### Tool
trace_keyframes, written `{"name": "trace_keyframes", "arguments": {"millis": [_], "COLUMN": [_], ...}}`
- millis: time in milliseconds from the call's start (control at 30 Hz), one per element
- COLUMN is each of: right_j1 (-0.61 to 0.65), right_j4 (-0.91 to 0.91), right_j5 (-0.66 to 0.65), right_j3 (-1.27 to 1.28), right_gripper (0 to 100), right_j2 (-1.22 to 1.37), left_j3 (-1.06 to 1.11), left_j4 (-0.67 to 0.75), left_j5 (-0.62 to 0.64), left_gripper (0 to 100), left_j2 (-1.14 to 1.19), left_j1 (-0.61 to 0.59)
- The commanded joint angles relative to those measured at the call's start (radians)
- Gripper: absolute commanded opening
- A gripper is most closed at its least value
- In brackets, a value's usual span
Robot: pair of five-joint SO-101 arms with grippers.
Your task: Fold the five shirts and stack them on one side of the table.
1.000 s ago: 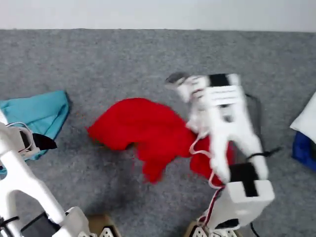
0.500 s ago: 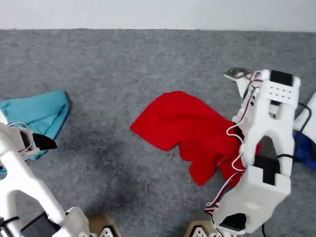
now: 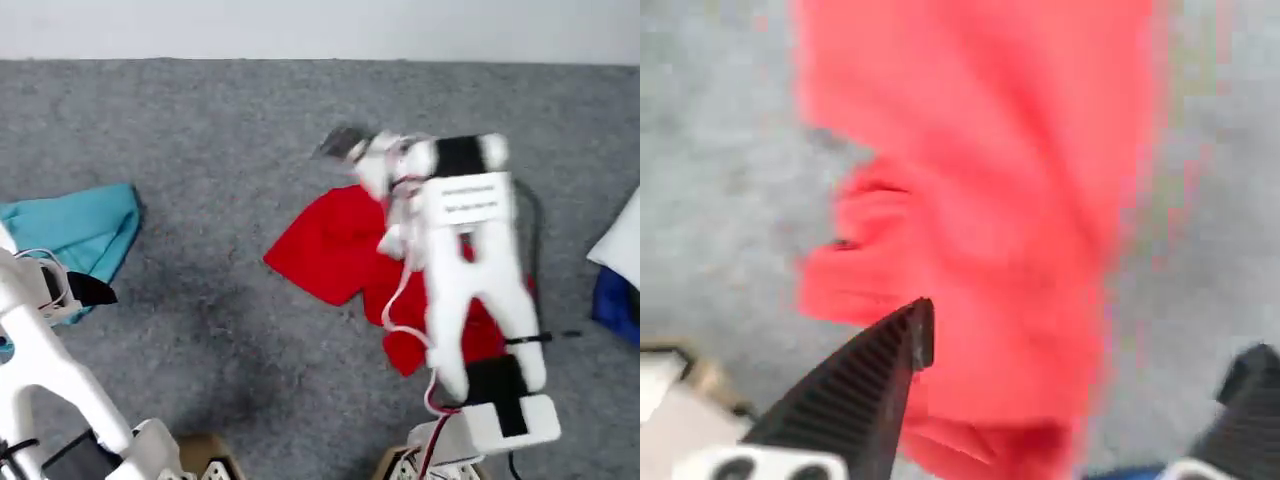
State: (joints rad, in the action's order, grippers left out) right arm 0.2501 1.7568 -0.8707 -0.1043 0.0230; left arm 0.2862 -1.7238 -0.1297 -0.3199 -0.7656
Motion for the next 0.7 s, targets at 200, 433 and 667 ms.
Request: {"name": "trace_keyframes", "arguments": {"millis": [200,433,667], "right_j1": [0.082,-0.047,-0.059], "right_j4": [-0.061,-0.070,-0.074], "right_j5": [-0.035,-0.037,-0.037], "right_j3": [0.187,-0.014,-0.183], "right_gripper": [29.6,29.2,18.5], "right_j2": [0.159,0.387,0.524], "left_j3": [-0.004,-0.004,-0.004], "left_j4": [-0.028,-0.031,-0.032], "left_j5": [-0.012,-0.012,-0.012], "left_gripper": [34,34,34], "left_j2": [-0.029,-0.029,-0.029], "left_j1": [0.000,-0.005,0.000]}}
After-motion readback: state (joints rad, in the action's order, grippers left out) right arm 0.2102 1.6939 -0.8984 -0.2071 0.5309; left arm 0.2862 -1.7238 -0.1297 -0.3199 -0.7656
